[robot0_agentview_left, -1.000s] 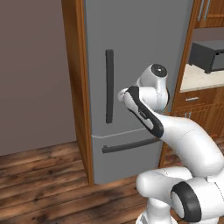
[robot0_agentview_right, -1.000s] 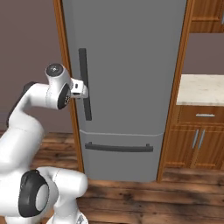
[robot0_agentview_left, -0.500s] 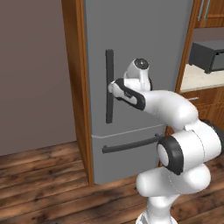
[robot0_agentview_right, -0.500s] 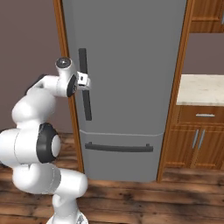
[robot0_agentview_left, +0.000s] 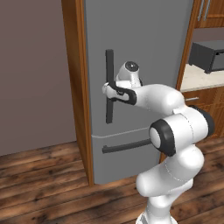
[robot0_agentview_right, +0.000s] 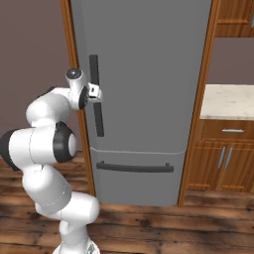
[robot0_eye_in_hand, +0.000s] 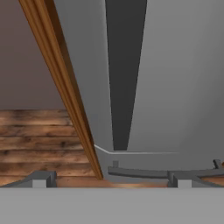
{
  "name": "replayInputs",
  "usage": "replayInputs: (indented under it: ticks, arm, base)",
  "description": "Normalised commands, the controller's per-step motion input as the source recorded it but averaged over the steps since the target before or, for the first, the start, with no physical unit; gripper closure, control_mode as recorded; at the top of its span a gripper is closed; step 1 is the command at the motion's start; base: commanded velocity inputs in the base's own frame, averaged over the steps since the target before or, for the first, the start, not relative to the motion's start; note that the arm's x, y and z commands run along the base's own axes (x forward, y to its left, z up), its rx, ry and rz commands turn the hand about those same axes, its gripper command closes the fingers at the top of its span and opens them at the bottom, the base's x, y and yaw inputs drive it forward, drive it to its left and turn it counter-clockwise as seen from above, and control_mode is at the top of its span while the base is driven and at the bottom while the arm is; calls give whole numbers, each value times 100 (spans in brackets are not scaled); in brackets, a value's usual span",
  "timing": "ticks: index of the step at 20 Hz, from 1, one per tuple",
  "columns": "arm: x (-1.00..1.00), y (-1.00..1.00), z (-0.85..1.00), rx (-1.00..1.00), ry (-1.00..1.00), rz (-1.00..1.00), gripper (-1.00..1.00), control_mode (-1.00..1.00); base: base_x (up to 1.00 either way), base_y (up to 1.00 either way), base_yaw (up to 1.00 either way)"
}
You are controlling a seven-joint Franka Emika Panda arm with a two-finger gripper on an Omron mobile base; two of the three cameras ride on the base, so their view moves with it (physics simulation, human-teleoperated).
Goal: Take the lemon wedge from the fridge and place it on the plate with fish on the dining counter.
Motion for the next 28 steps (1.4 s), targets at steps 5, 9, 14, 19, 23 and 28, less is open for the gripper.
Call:
replayInputs:
  ticks: [5,9,14,19,23,28]
  arm:
    - [1,0,-54,5,-7,4,-100,-100]
    - [18,0,-27,4,-4,1,-100,-100]
    - [27,0,-2,0,0,0,-100,-100]
    - [41,-13,0,0,0,0,-100,-100]
    - [42,0,0,0,0,0,-100,-100]
    - [50,0,0,0,0,0,-100,-100]
  base:
    - [0,0,0]
    - [0,0,0]
    - [0,0,0]
    - [0,0,0]
    - [0,0,0]
    - [0,0,0]
